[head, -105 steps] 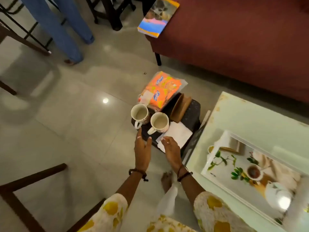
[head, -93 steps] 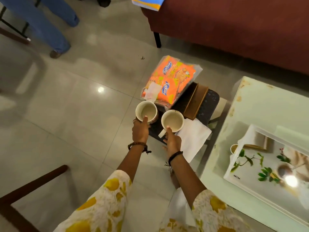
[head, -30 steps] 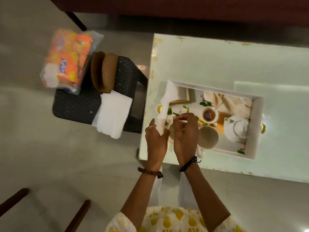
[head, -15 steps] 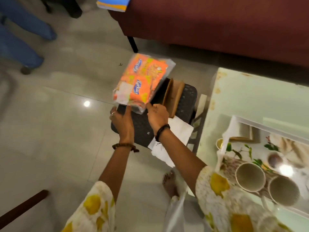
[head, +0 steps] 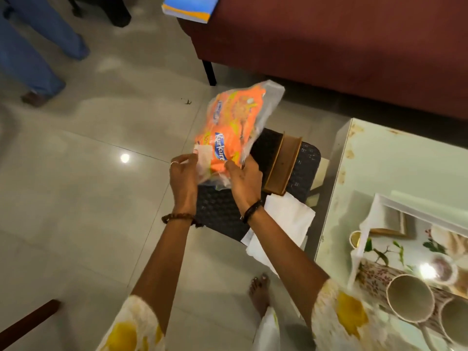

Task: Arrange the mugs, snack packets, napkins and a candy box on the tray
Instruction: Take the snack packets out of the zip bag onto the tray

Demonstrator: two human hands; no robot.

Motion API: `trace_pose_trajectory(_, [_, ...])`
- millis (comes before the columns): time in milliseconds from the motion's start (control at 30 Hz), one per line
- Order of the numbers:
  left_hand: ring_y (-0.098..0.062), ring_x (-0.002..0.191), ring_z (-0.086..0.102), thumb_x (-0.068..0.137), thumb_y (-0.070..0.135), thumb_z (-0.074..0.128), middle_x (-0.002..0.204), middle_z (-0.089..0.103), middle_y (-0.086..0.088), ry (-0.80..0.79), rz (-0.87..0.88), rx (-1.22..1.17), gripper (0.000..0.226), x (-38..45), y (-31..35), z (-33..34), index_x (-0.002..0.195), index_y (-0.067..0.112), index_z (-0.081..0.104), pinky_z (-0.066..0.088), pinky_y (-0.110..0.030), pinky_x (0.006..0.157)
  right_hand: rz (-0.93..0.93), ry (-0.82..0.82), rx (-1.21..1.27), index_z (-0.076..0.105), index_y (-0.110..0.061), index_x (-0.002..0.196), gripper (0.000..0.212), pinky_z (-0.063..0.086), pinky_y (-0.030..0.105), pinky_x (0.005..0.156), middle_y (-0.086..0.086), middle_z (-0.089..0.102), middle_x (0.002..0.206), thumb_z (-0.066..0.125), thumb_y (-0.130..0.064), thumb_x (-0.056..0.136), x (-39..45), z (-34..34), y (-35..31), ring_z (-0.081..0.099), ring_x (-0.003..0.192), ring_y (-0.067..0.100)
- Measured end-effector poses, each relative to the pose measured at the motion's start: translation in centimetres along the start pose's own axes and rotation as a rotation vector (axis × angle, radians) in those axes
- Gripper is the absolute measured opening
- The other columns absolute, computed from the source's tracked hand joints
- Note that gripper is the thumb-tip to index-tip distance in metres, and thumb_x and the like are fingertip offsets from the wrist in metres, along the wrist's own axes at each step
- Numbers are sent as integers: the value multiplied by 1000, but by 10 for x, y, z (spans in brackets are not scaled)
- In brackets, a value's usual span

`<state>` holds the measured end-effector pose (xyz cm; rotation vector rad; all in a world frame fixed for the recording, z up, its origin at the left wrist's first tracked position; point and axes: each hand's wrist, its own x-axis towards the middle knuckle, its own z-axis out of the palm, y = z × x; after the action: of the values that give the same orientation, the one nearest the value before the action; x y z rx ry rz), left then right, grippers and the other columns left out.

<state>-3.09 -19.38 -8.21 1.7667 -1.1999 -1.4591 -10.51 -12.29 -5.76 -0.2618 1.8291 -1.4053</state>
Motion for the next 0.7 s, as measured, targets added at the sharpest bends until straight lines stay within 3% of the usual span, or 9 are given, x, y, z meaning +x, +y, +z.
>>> trace_pose_trajectory(100, [-10, 78, 60, 88, 33, 57, 106, 60, -6, -35, -19, -4, 31, -20, 19, -16, 110, 12, 50, 51, -17, 50, -87, -96, 30, 54, -7, 122, 34, 55, 30, 86, 11, 66, 118, 56, -17, 89, -25, -30, -15, 65, 101, 19])
trace_pose_trajectory(233, [-8, 79, 71, 78, 45, 61, 106, 68, -3, -387, -6, -45, 50, -67, 52, -10, 114, 12, 54, 59, -25, 67, -178, -174, 112, 61, -16, 109, 24, 55, 15, 69, -16, 73, 89, 57, -9, 86, -59, -100, -35, 69, 81, 0])
trace_pose_trajectory(300, [-18, 92, 70, 55, 54, 74, 111, 69, -7, -571, -45, -60, 80, -98, 66, 9, 119, 11, 53, 59, -33, 78, -198, -156, 118, 63, -13, 110, 28, 54, 19, 72, -9, 74, 95, 59, -7, 83, -73, -139, -42, 70, 86, 6])
trace_pose_trajectory(367, [-22, 90, 70, 37, 52, 84, 108, 70, -9, -706, -136, -125, 101, -130, 69, 37, 123, 10, 54, 60, -32, 72, -185, -137, 182, 64, -14, 113, 32, 56, 23, 74, 2, 74, 104, 61, -7, 81, -85, -182, -47, 70, 93, 15])
trace_pose_trajectory(433, [-24, 90, 70, 49, 37, 81, 110, 69, -12, -786, -235, -237, 89, -162, 64, 67, 128, 7, 51, 60, -37, 75, -131, -149, 242, 63, -16, 113, 35, 56, 24, 74, -1, 74, 105, 63, -14, 78, -96, -227, -48, 70, 96, 15])
trace_pose_trajectory(500, [-29, 102, 66, 60, 26, 75, 117, 67, -14, -840, -307, -312, 77, -195, 52, 98, 131, 9, 49, 55, -44, 89, -91, -158, 232, 59, -11, 116, 35, 55, 16, 71, -14, 74, 97, 59, -15, 82, -108, -272, -52, 69, 91, 3])
trace_pose_trajectory(567, [-22, 95, 70, 49, 29, 85, 106, 72, -6, -932, -345, -374, 82, -226, 38, 127, 122, 14, 54, 58, -39, 82, -70, -171, 236, 60, -12, 116, 30, 52, 9, 63, -19, 74, 88, 54, -13, 87, -120, -316, -51, 69, 80, -4])
trace_pose_trajectory(633, [-16, 81, 73, 30, 37, 92, 92, 76, -1, -992, -412, -394, 95, -250, 23, 152, 115, 18, 56, 60, -32, 66, -45, -201, 320, 71, -26, 98, 23, 53, 11, 56, -12, 76, 84, 55, -27, 82, -128, -351, -54, 70, 73, 0])
trace_pose_trajectory(700, [-17, 77, 73, 21, 40, 94, 87, 76, -2, -994, -493, -402, 101, -274, 7, 175, 114, 18, 57, 60, -32, 63, 40, -198, 417, 69, -17, 104, 45, 59, 25, 74, 4, 74, 102, 47, -47, 79, -126, -384, -49, 70, 92, 14])
